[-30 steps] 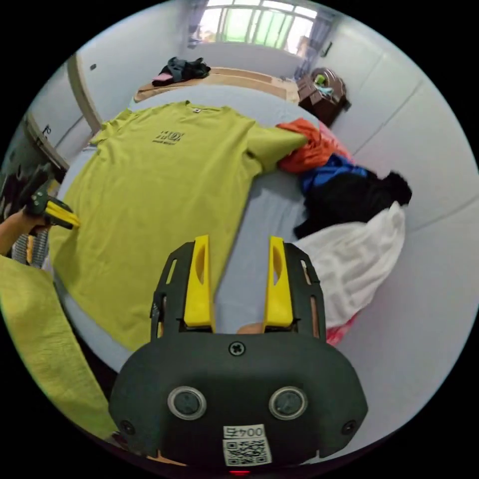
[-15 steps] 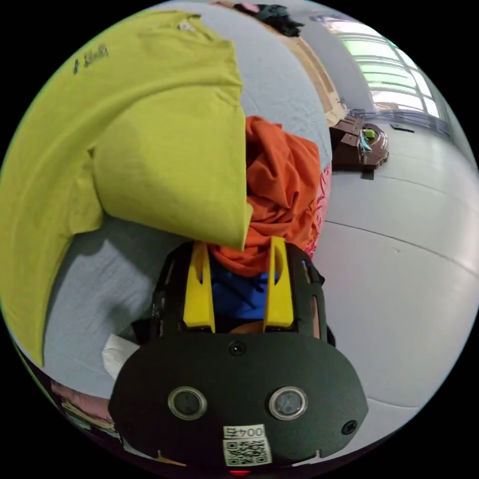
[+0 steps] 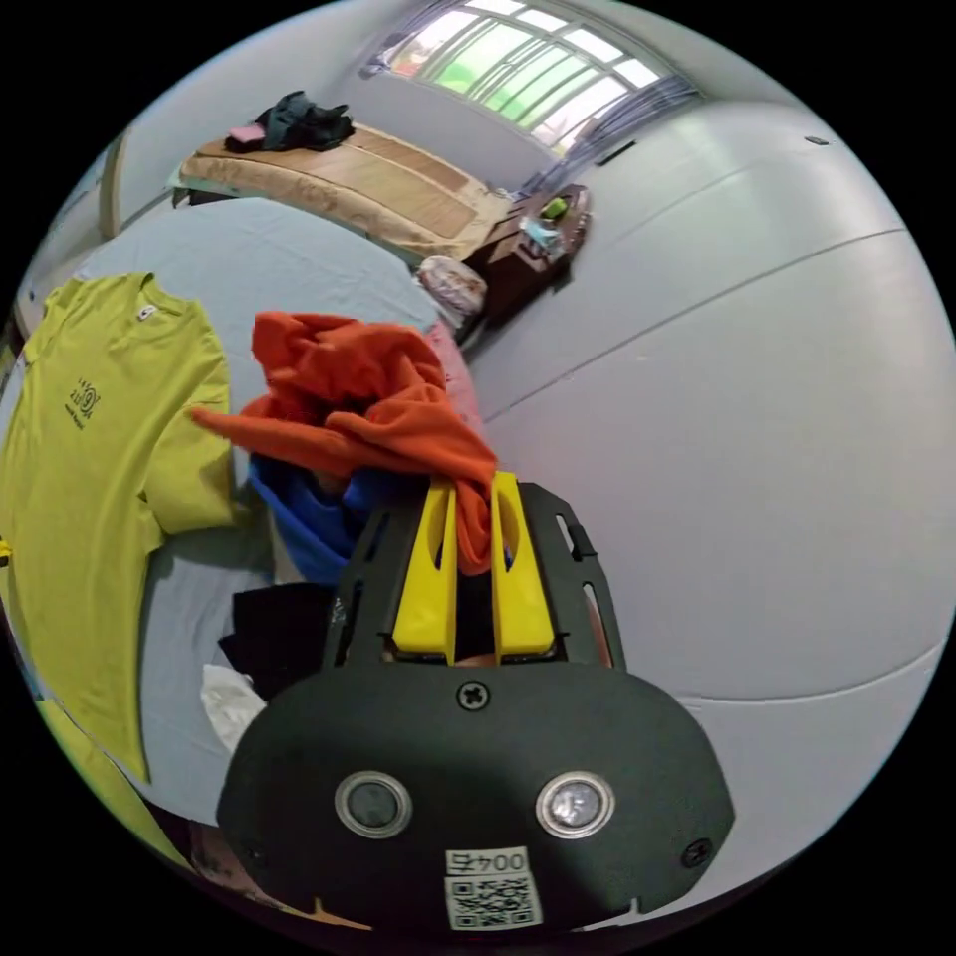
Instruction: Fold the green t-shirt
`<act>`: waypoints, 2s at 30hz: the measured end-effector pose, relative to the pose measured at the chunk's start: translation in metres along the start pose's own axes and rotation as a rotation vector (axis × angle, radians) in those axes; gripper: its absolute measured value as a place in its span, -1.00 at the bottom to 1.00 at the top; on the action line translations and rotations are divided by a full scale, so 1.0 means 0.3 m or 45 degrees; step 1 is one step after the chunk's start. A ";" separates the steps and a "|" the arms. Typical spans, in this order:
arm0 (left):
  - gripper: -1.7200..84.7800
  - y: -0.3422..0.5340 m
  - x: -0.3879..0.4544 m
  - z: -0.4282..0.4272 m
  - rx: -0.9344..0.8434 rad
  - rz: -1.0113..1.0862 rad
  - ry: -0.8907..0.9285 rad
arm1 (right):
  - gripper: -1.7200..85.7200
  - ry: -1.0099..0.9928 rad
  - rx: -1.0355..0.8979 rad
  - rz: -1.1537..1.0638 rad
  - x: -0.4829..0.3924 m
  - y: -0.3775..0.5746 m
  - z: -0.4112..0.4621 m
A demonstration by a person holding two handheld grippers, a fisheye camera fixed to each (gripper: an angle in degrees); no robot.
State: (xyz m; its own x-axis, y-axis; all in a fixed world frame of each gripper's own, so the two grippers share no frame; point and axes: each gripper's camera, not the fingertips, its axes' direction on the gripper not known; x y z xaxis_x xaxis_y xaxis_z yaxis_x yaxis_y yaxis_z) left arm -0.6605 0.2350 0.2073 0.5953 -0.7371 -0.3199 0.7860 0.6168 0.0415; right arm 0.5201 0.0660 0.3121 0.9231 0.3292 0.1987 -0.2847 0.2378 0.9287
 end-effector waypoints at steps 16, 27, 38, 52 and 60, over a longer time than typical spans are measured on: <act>-0.94 -0.012 0.013 0.020 -0.005 -0.001 -0.042 | -0.82 0.054 -0.122 0.123 0.094 0.691 0.219; -0.94 -0.023 0.024 0.032 -0.025 0.031 -0.091 | -0.70 -0.389 0.328 0.515 0.087 0.929 -0.109; -0.94 -0.006 0.008 0.042 0.004 0.024 -0.085 | -0.60 -1.427 -0.098 0.831 -0.239 0.601 0.693; -0.94 0.018 -0.071 0.054 0.035 -0.006 0.060 | -0.71 -0.414 0.225 -0.321 -1.061 0.331 0.080; -0.94 0.030 -0.045 0.056 0.053 0.069 -0.013 | -0.67 -1.052 0.128 0.295 -0.556 0.565 0.363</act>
State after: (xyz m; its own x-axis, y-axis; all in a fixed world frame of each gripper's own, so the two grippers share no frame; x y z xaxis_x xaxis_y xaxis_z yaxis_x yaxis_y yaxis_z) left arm -0.6587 0.2460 0.2278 0.6386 -0.7060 -0.3061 0.7589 0.6438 0.0982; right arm 0.3460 -0.0483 0.4705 0.7480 -0.4197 0.5141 -0.5007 0.1516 0.8522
